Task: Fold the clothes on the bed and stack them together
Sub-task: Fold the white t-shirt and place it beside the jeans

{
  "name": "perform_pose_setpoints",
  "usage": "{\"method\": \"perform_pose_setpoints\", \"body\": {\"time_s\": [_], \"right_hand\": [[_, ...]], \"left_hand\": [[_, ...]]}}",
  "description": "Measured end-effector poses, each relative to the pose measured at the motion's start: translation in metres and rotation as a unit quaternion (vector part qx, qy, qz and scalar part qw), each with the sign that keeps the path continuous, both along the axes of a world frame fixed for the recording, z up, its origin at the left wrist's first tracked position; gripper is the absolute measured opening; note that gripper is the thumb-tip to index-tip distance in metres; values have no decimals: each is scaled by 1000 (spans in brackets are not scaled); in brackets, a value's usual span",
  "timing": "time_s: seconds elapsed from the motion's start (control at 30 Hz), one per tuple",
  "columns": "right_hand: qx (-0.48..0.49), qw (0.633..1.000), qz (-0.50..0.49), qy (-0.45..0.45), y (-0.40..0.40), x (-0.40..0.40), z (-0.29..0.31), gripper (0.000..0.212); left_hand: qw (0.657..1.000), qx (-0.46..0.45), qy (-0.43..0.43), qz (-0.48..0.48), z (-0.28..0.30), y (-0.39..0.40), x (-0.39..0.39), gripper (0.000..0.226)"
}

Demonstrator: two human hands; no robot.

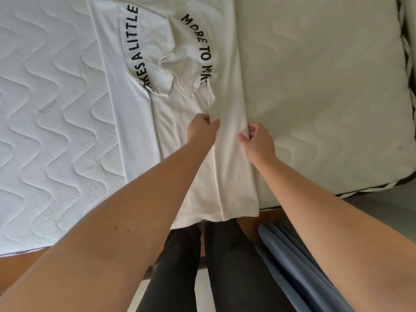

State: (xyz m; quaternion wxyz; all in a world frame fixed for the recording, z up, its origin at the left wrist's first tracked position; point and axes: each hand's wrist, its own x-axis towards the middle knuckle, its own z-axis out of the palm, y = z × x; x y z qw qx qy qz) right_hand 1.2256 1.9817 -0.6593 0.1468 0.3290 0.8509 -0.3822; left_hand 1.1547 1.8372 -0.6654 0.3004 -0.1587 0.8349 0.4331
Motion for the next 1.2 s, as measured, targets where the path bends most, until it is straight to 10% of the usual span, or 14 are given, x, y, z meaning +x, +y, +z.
{"method": "perform_pose_setpoints", "body": {"time_s": [0.87, 1.2], "right_hand": [[46, 998, 8, -40, 21, -129, -11, 9], [42, 999, -6, -7, 20, -167, -11, 33]], "left_hand": [[995, -102, 17, -4, -1, 8, -84, 16], [986, -157, 19, -46, 2, 5, -101, 26]]}}
